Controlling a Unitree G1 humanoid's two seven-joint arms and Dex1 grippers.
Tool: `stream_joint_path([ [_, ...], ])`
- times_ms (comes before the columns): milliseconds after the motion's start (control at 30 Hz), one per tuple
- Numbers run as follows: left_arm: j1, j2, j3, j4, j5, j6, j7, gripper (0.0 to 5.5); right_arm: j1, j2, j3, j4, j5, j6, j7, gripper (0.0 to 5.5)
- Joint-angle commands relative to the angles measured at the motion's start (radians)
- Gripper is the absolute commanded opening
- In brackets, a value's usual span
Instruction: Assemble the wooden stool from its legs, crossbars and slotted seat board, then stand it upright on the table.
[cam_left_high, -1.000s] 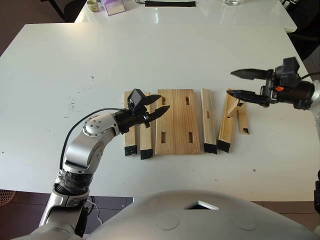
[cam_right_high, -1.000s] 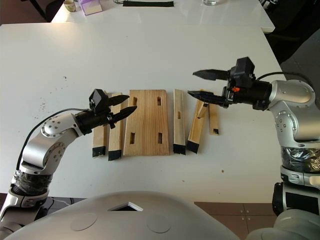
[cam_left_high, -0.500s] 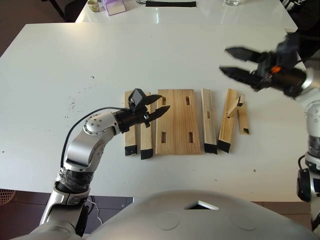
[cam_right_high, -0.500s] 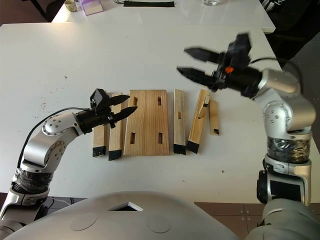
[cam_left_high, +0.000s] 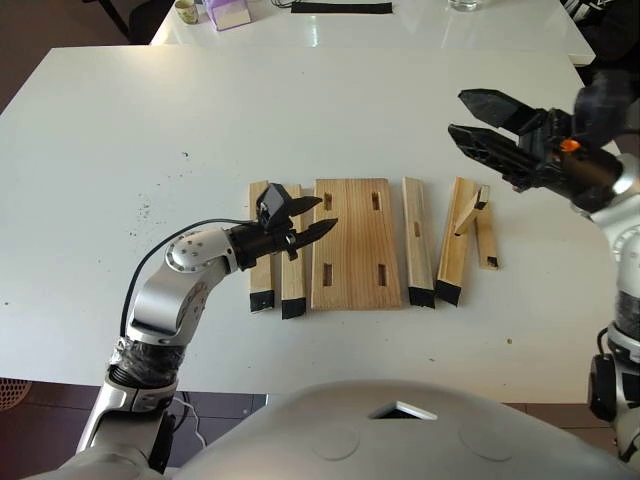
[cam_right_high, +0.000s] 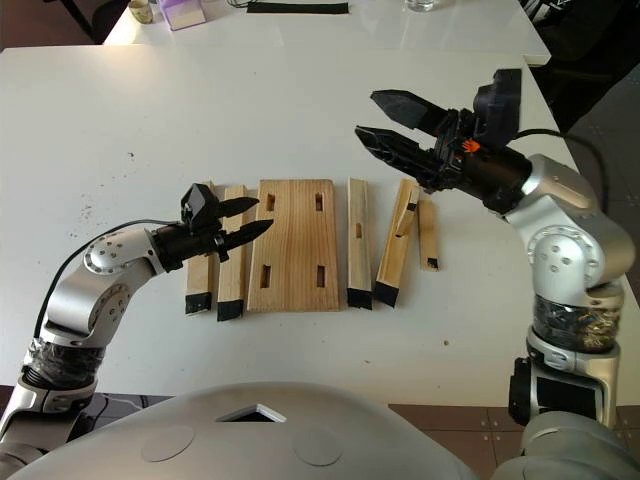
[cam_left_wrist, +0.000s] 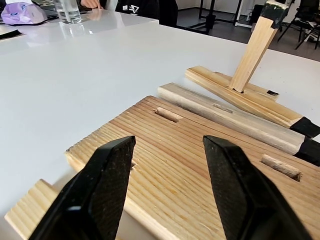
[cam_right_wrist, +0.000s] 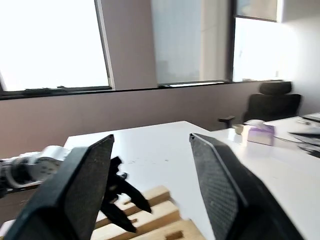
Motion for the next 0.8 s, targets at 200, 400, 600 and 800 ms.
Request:
stream_joint_path([
  [200,0.016,-0.013,-0.01,0.027,0.03,-0.021,0.021,2.53,0.336,-0.112,0.309,0.178,-0.615,-0.447,0.256,2.78],
  [400,0.02,-0.009,-0.006,0.076,0.042,-0.041,-0.001,2.53,0.297,-0.121,0.321,0.432,-0.755,-0.68,0.339,2.78],
  [600,0.041,-0.024,-0.023,0.071,0.054,-0.051,0.003,2.53,0.268,-0.141,0.32,0.544,-0.791,-0.752,0.393,2.78],
  [800,0.058,-0.023,-0.033,0.069,0.066,-0.054,0.008,2.53,0.25,-0.191,0.323,0.624,-0.838,-0.792,0.434,2.78],
])
